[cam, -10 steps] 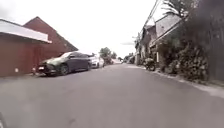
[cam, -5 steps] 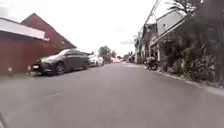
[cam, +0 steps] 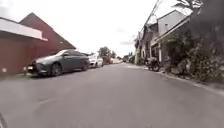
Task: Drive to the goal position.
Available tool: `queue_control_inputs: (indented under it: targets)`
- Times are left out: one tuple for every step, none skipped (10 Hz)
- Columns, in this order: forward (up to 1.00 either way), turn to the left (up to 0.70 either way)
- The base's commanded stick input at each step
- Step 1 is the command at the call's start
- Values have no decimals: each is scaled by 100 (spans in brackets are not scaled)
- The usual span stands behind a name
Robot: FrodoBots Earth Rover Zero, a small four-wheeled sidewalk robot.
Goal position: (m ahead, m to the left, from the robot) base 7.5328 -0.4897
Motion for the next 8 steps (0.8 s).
queue_control_inputs:
  targets:
    - [70,0]
    - [70,0]
    - [70,0]
    - [70,-3]
    - [70,-26]
    - [70,-34]
    - [70,-35]
    - [70,-35]
